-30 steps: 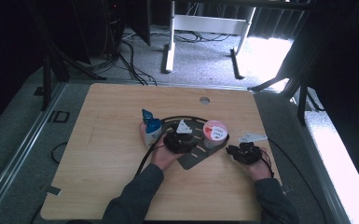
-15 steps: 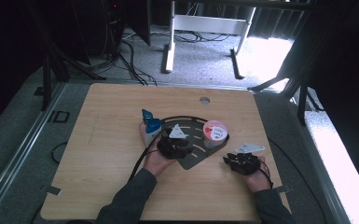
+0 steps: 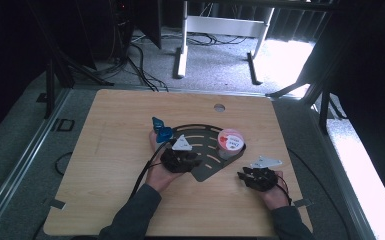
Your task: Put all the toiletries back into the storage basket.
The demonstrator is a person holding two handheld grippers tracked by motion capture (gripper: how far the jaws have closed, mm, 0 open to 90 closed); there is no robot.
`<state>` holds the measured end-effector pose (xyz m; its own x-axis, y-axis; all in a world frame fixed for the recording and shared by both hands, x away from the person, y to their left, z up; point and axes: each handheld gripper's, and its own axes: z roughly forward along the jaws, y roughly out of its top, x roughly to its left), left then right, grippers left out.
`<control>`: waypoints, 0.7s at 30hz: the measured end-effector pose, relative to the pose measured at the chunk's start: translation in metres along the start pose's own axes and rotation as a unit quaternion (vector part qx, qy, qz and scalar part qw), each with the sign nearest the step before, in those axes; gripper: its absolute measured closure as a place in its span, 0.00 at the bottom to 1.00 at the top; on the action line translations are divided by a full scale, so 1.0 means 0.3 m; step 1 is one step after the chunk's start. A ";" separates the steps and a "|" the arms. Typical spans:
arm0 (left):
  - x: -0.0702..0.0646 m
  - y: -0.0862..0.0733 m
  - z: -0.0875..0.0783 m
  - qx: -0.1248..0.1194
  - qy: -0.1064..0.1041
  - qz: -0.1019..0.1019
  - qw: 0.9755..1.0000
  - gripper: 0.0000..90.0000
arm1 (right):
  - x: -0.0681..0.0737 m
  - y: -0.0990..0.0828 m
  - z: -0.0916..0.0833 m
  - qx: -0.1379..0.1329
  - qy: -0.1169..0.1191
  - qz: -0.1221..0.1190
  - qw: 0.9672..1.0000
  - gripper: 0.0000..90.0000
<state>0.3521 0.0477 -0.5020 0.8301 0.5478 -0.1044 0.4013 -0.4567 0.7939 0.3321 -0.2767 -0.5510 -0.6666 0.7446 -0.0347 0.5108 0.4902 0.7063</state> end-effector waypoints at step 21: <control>0.024 -0.043 -0.149 -0.009 0.015 -0.003 1.000 0.71 | -0.003 -0.009 -0.003 -0.004 0.011 0.010 1.000 0.68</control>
<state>0.3356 0.0891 -0.4863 0.8152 0.5719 -0.0913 0.3992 -0.4408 0.8039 0.3309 -0.2789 -0.5522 -0.6682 0.7440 -0.0043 0.5206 0.4717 0.7116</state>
